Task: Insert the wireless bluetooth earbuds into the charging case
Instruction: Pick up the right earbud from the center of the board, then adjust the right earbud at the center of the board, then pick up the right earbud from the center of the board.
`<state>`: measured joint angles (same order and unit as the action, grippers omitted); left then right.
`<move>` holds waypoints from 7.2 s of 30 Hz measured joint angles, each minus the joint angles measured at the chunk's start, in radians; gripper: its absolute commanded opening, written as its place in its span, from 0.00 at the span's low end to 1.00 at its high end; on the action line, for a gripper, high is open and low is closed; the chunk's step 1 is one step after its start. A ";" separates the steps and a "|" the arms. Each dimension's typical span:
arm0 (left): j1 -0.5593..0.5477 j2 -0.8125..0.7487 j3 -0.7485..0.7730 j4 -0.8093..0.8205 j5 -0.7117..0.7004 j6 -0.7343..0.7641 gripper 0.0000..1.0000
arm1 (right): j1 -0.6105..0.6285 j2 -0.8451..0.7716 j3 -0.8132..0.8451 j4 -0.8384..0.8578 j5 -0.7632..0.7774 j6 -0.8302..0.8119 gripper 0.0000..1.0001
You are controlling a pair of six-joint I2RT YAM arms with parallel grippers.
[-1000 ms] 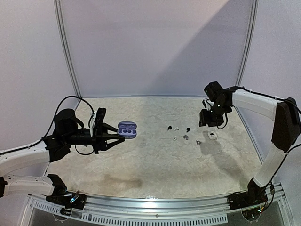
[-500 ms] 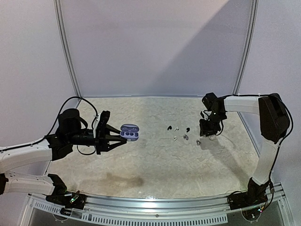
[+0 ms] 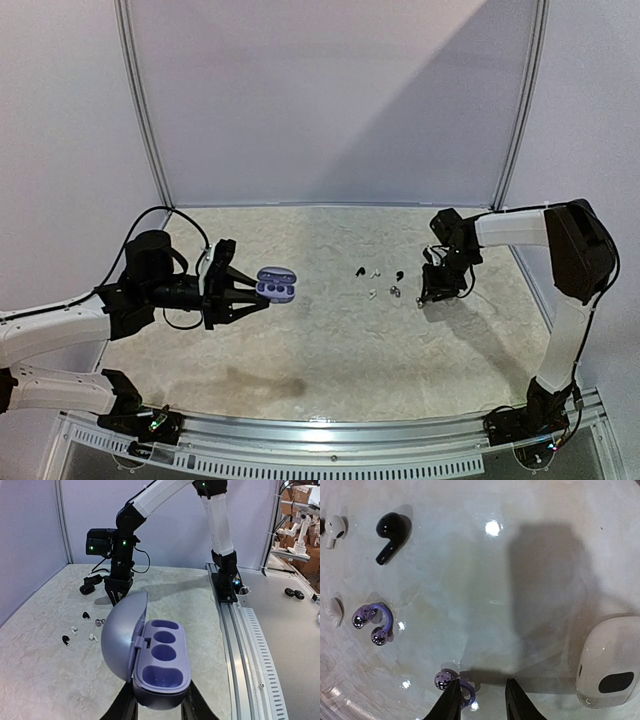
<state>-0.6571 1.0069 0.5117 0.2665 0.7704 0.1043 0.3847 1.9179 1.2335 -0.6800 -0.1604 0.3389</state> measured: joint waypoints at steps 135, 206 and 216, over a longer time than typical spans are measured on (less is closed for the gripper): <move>0.000 -0.021 -0.055 0.117 -0.285 -0.102 0.00 | 0.384 -0.190 0.028 -0.247 0.159 0.057 0.34; 0.000 -0.019 -0.036 0.033 -0.267 -0.045 0.00 | 0.291 -0.123 -0.108 -0.196 -0.002 -0.384 0.20; 0.000 -0.021 -0.037 0.035 -0.285 -0.045 0.00 | 0.298 -0.116 -0.109 -0.196 -0.002 -0.365 0.19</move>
<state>-0.6571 0.9863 0.4747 0.3019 0.4854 0.0593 0.6830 1.8023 1.1244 -0.8757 -0.1619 -0.0257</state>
